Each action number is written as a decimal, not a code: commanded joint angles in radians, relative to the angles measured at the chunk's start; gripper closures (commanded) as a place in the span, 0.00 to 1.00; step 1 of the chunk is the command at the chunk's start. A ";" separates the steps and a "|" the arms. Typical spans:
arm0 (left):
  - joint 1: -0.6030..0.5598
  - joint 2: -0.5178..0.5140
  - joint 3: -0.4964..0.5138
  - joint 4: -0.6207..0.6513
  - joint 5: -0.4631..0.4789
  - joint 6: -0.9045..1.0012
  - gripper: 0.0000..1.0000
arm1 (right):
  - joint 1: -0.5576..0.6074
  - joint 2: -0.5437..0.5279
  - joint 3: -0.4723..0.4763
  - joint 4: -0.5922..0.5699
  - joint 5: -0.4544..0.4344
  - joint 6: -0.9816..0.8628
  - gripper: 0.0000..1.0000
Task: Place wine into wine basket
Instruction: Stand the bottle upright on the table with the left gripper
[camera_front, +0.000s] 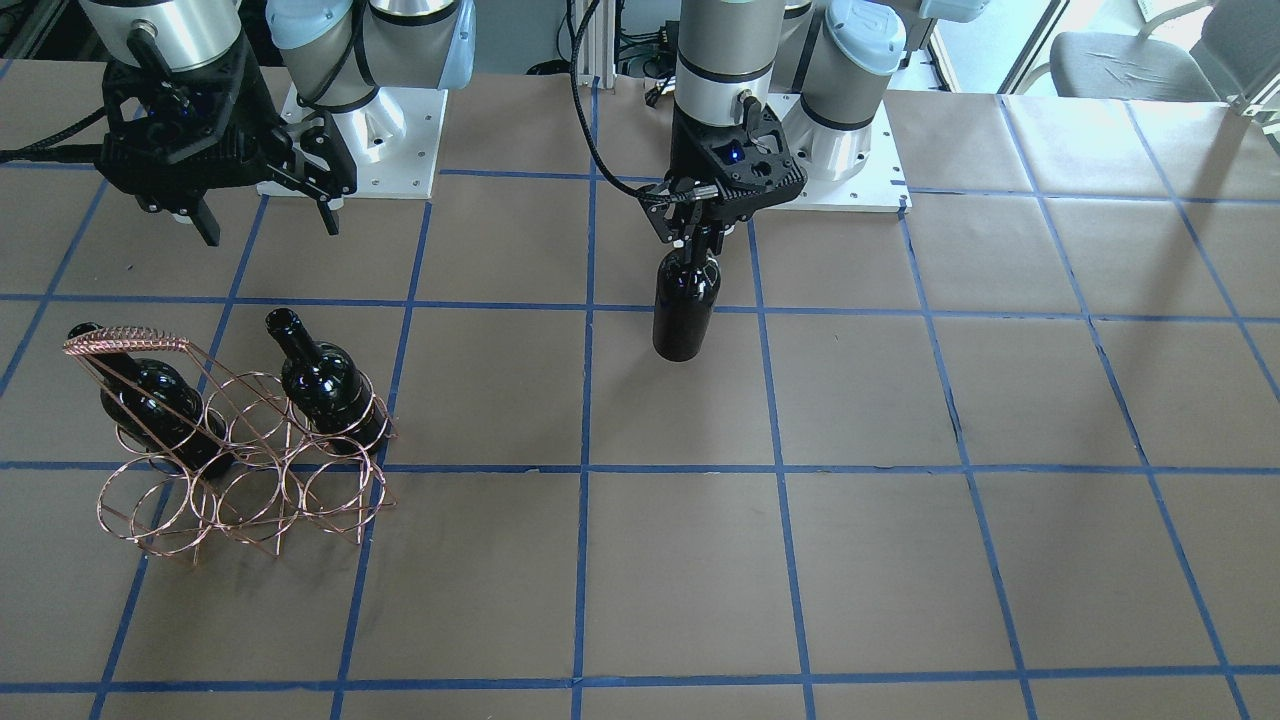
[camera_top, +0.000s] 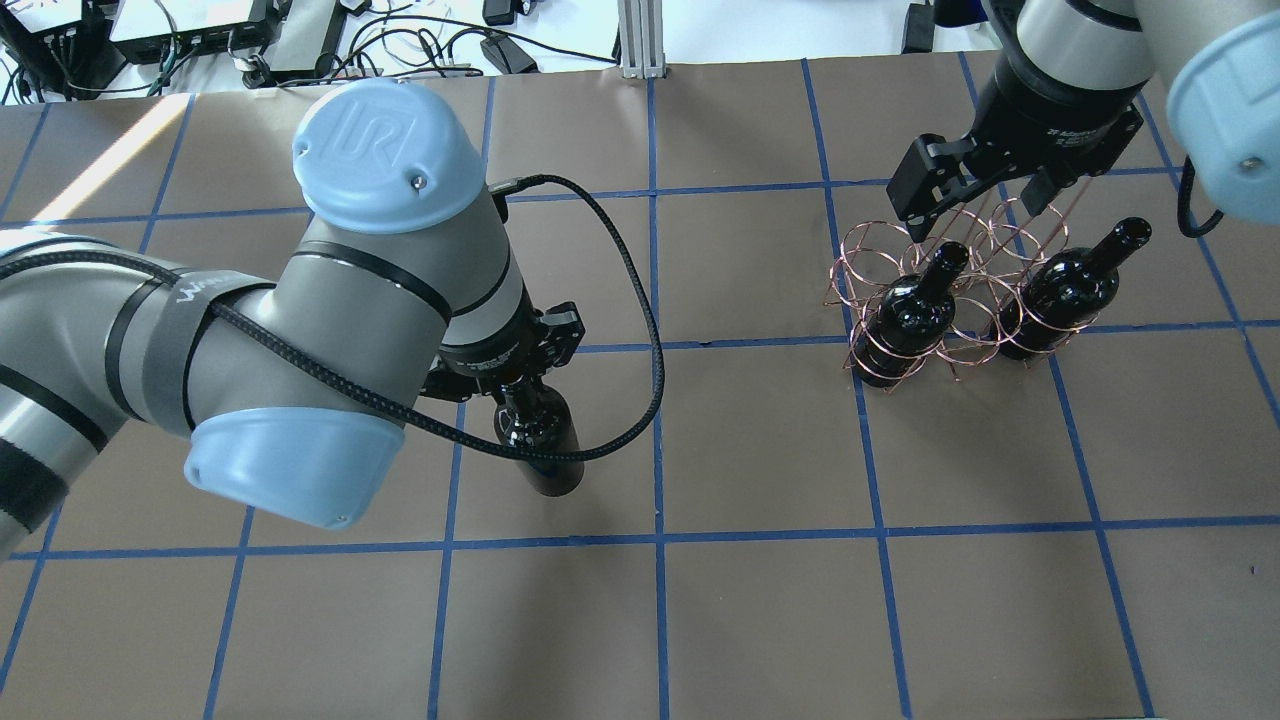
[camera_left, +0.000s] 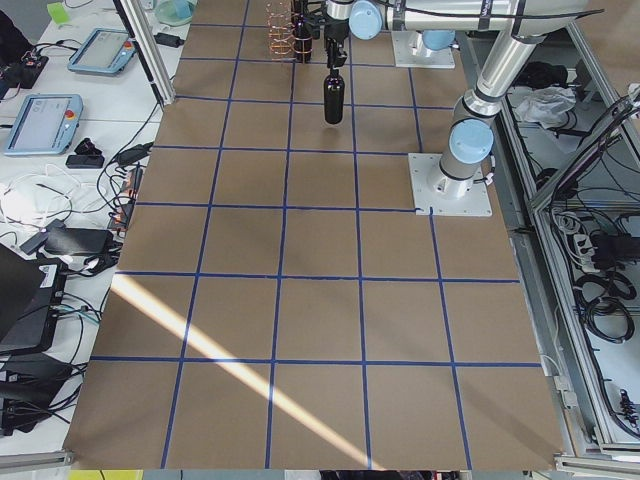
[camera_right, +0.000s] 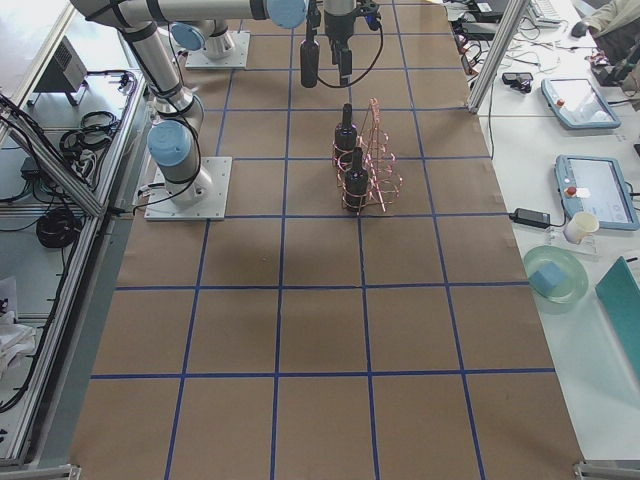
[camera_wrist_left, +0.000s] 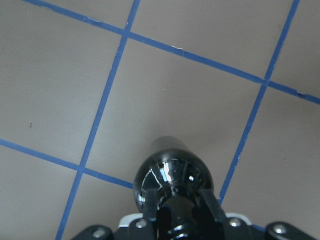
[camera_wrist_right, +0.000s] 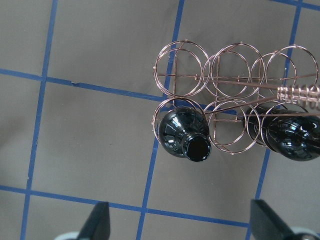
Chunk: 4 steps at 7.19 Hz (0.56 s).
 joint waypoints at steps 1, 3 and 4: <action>-0.014 0.010 -0.031 0.005 0.018 -0.030 1.00 | 0.000 -0.012 0.009 0.003 0.002 0.001 0.00; -0.025 0.001 -0.034 0.034 0.017 -0.059 1.00 | 0.000 -0.018 0.023 -0.004 0.002 0.006 0.00; -0.039 0.001 -0.034 0.044 0.017 -0.064 1.00 | 0.002 -0.027 0.023 -0.009 0.007 0.006 0.00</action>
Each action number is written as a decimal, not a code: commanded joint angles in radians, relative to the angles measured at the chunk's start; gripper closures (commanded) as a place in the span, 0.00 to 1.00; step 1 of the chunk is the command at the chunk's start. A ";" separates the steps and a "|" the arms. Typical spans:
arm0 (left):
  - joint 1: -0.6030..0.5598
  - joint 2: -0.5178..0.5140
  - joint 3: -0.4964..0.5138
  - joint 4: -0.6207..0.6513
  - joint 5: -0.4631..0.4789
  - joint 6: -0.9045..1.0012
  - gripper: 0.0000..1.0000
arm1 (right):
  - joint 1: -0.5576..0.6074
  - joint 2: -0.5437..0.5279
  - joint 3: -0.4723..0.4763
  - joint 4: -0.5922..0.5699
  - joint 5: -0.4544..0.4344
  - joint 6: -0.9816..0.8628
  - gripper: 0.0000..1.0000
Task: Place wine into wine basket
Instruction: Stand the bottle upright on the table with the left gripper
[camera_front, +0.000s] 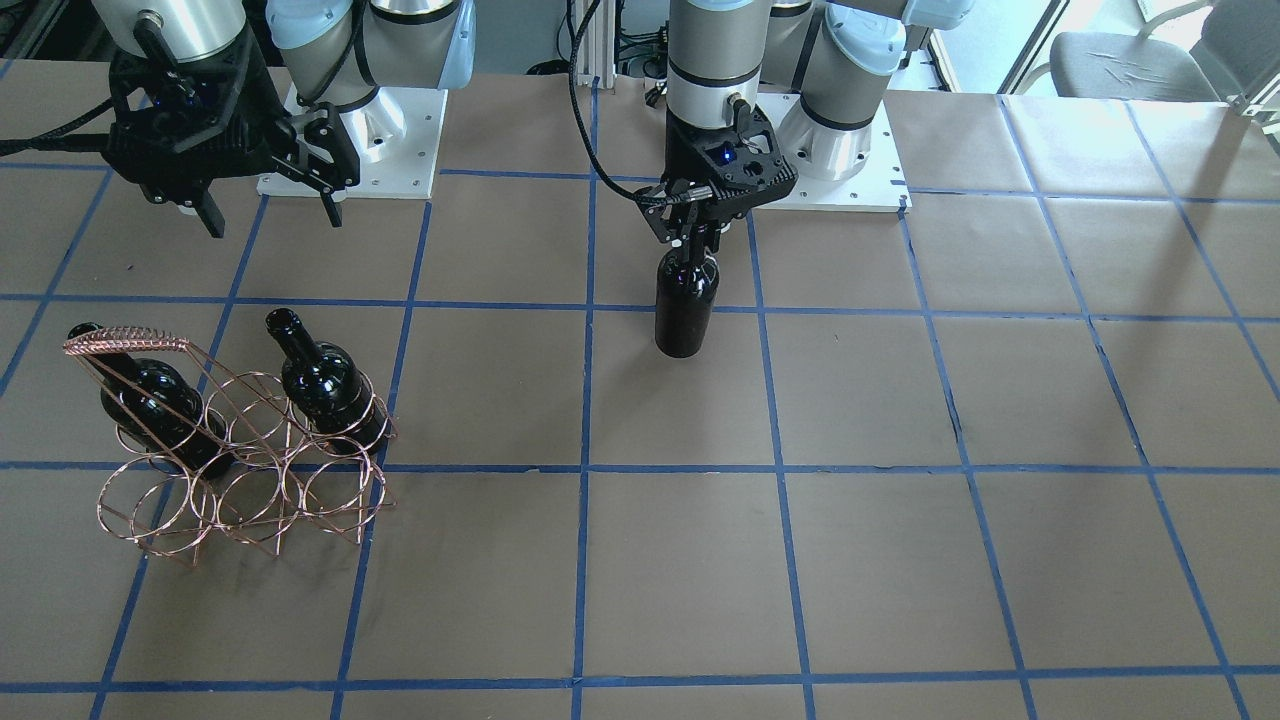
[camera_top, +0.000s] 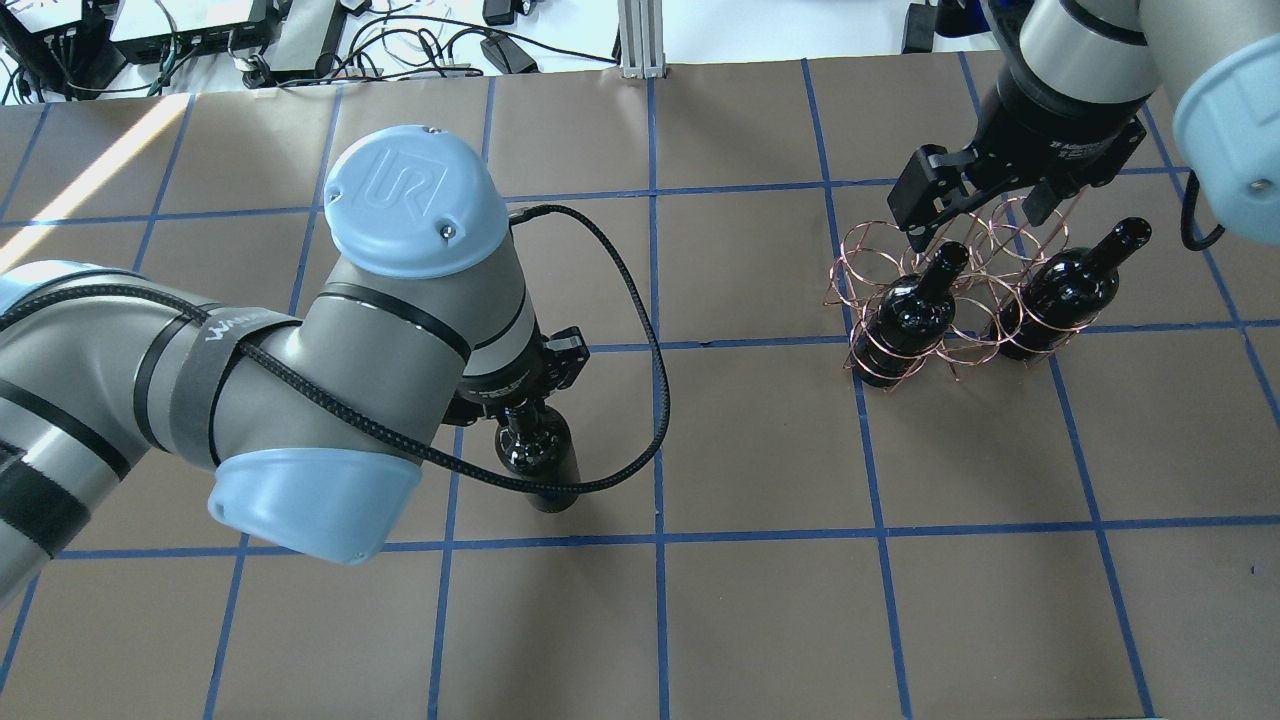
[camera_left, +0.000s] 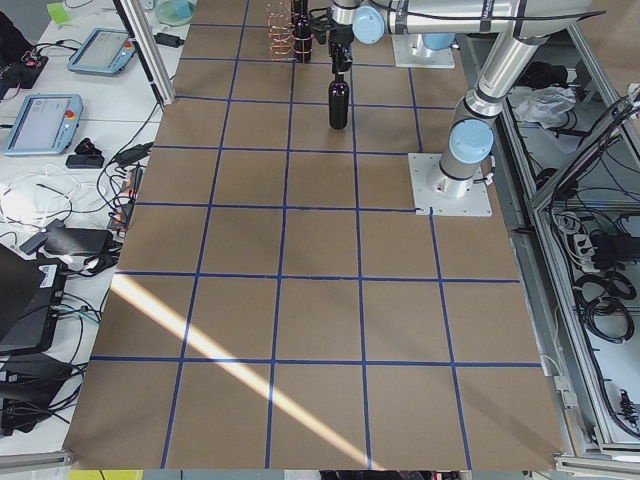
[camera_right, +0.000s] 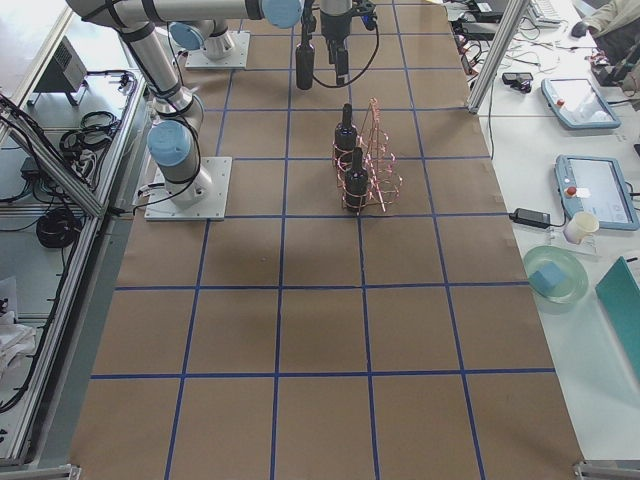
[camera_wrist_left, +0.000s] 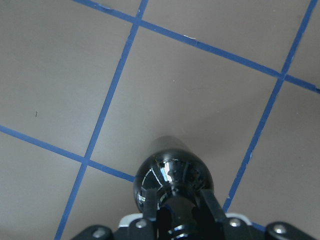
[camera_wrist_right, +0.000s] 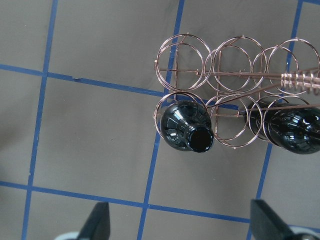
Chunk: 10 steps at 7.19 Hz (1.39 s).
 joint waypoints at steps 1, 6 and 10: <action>-0.016 -0.008 -0.001 0.028 -0.001 -0.024 1.00 | 0.001 -0.008 0.003 -0.005 0.002 0.000 0.00; -0.015 -0.017 0.005 0.060 0.015 -0.021 1.00 | 0.000 -0.011 0.003 0.001 -0.006 -0.005 0.00; -0.004 -0.026 0.011 0.060 0.017 -0.016 1.00 | 0.001 -0.011 0.003 -0.007 -0.001 0.012 0.00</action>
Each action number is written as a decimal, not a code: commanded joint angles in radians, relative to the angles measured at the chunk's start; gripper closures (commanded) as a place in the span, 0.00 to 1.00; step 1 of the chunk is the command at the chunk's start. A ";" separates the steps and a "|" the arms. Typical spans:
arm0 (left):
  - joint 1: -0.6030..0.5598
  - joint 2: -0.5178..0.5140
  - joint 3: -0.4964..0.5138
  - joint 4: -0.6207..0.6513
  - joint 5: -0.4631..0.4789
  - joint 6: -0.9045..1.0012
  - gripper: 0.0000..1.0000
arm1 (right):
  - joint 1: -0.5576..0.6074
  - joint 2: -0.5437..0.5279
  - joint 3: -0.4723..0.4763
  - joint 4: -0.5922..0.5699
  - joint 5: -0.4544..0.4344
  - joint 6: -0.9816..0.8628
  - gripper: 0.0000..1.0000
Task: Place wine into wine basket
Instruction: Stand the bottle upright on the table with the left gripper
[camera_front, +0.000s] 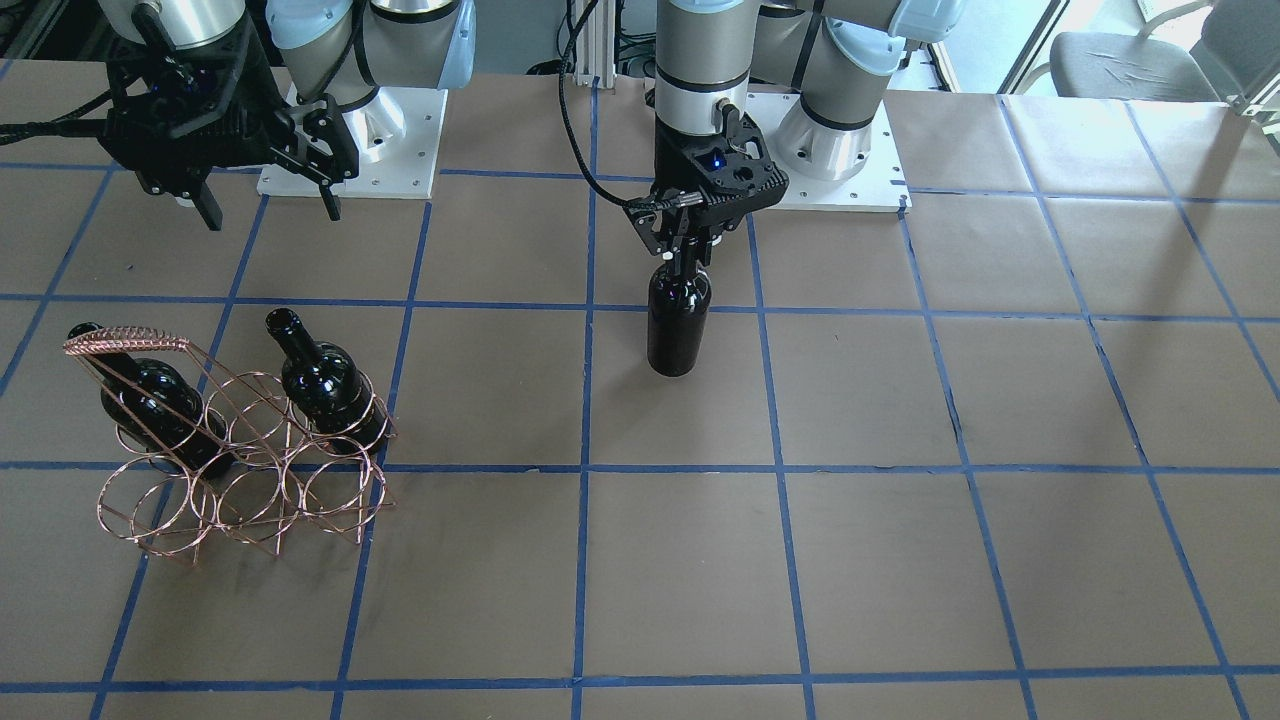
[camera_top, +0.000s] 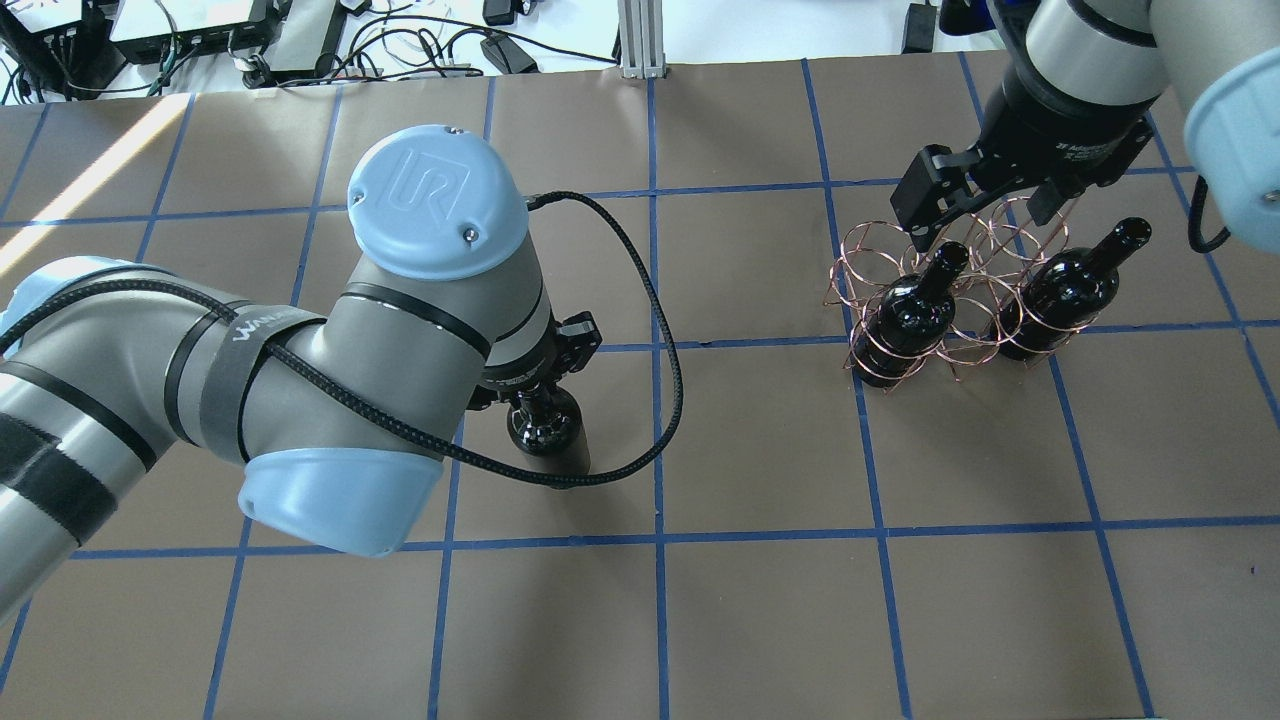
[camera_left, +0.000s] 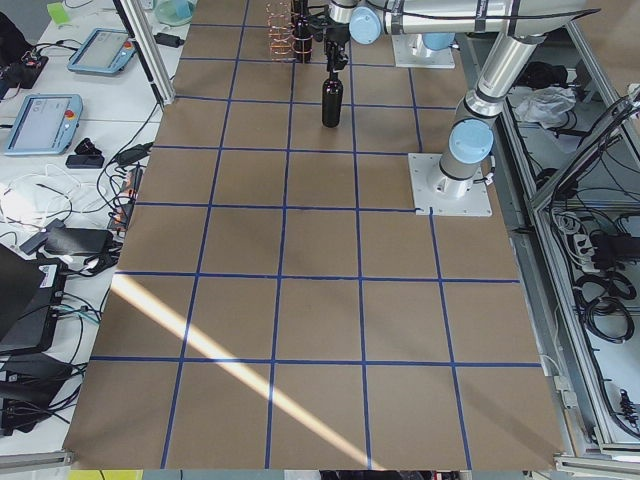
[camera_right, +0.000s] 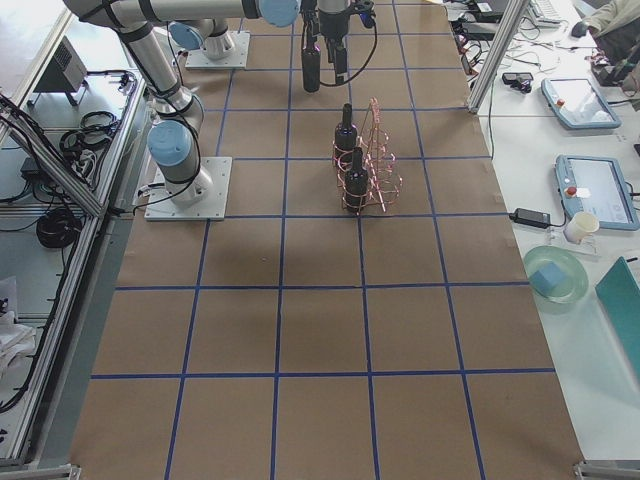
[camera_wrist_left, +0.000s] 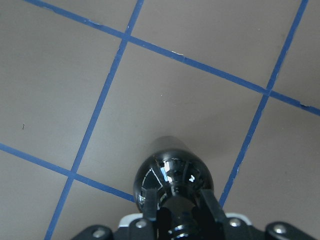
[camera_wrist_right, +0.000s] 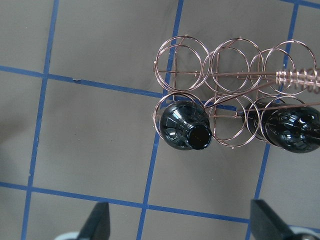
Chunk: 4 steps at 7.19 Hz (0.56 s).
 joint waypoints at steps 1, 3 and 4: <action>0.031 -0.001 0.006 0.001 -0.003 0.006 1.00 | 0.001 0.001 0.000 -0.003 0.002 0.011 0.00; 0.036 -0.006 0.005 -0.001 -0.004 0.006 1.00 | 0.001 0.001 0.000 -0.002 0.002 0.010 0.00; 0.036 -0.007 0.005 -0.002 -0.001 0.004 0.74 | 0.001 0.001 0.000 0.003 0.002 0.008 0.00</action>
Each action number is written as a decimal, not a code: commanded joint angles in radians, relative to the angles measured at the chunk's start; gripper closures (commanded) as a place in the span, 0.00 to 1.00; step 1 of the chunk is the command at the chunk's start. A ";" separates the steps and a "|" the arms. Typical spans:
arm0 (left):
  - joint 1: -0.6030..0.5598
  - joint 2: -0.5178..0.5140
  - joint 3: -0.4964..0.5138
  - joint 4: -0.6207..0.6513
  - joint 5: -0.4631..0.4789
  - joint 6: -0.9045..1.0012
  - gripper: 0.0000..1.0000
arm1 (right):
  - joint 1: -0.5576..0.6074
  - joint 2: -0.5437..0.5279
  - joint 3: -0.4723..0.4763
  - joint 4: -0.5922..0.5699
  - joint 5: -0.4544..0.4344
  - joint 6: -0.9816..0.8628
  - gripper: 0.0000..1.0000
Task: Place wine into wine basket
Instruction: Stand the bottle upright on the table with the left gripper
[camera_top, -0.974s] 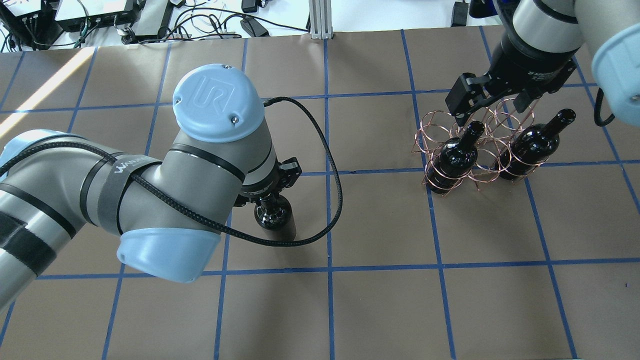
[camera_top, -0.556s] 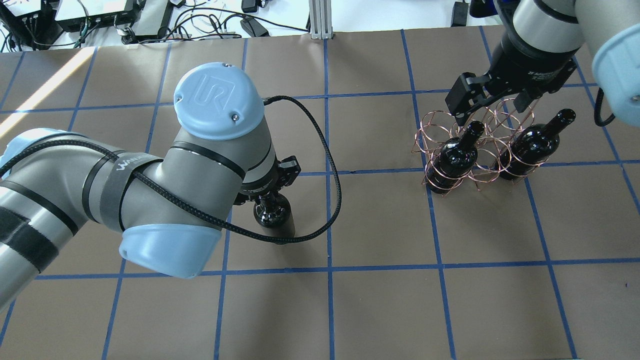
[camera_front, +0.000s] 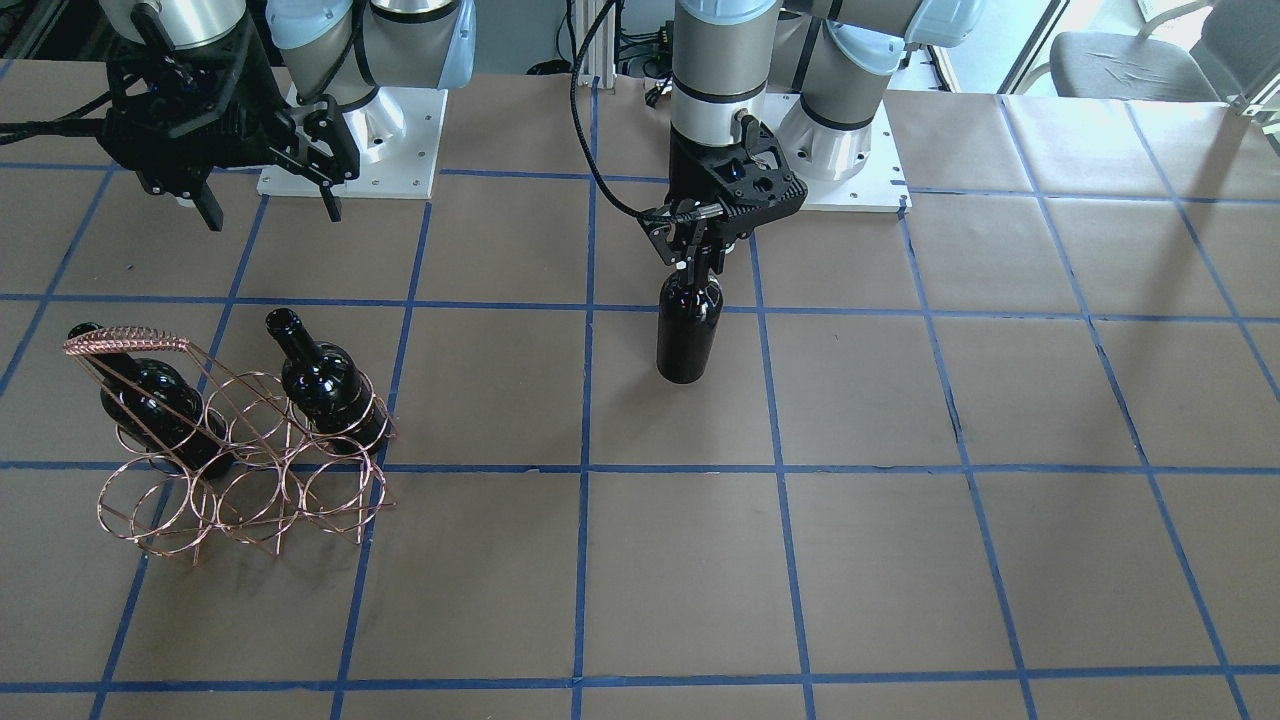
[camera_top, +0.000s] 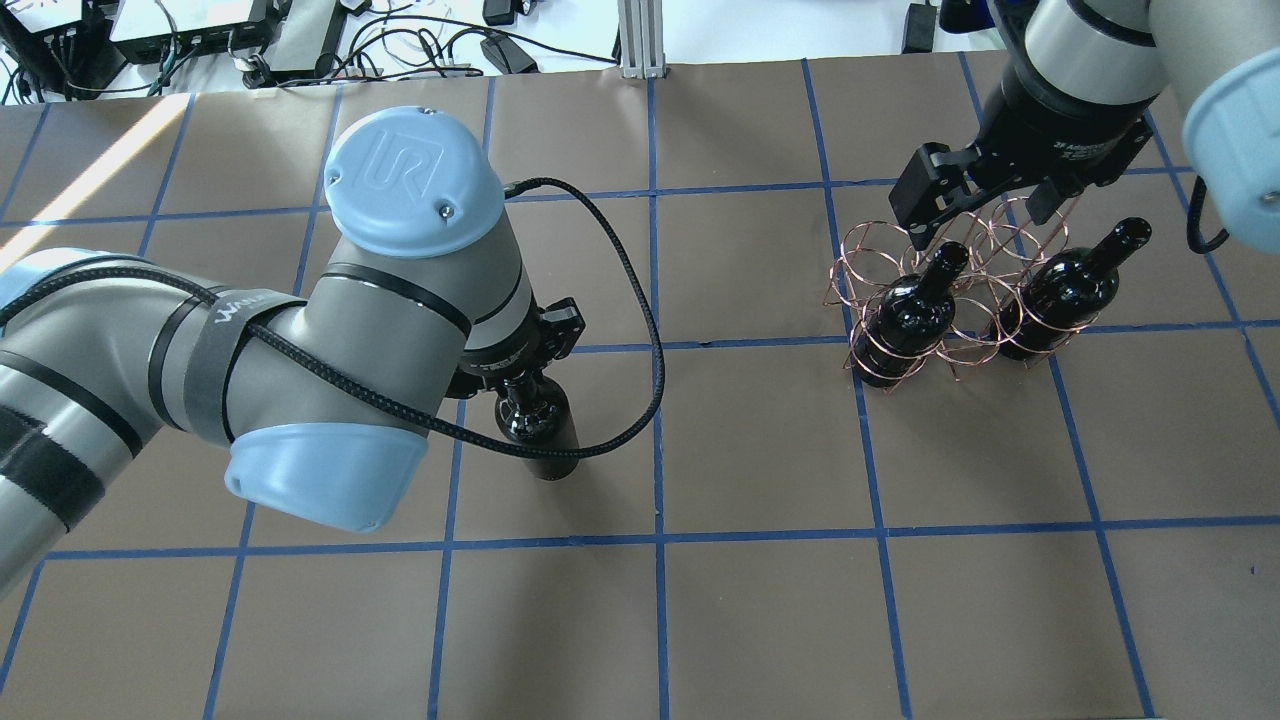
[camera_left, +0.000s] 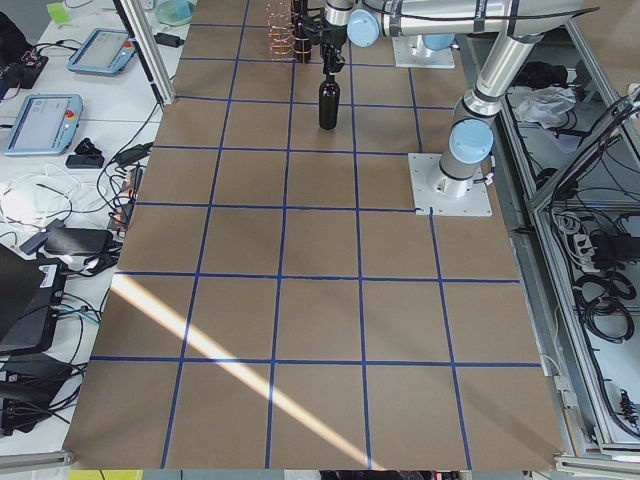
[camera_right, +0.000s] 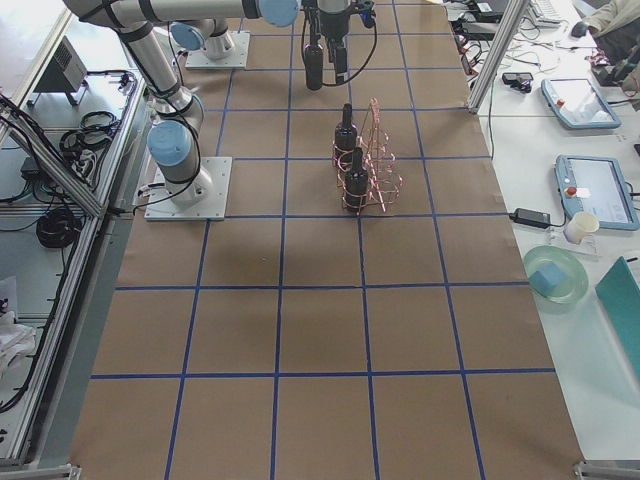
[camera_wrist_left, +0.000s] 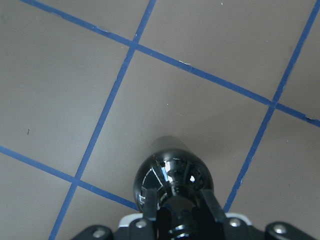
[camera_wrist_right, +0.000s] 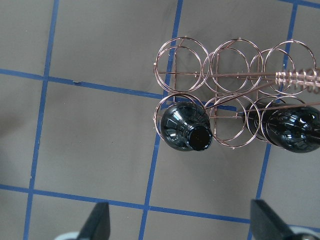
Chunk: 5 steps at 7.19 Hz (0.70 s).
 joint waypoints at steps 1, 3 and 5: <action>0.002 -0.003 0.000 -0.003 0.005 -0.009 0.01 | 0.000 0.000 0.000 0.004 0.000 0.000 0.00; 0.000 -0.002 0.008 -0.020 0.005 -0.011 0.00 | 0.000 0.000 0.000 0.006 0.000 -0.002 0.00; 0.062 0.006 0.184 -0.182 -0.001 0.070 0.00 | 0.001 -0.001 0.000 0.009 0.003 0.020 0.00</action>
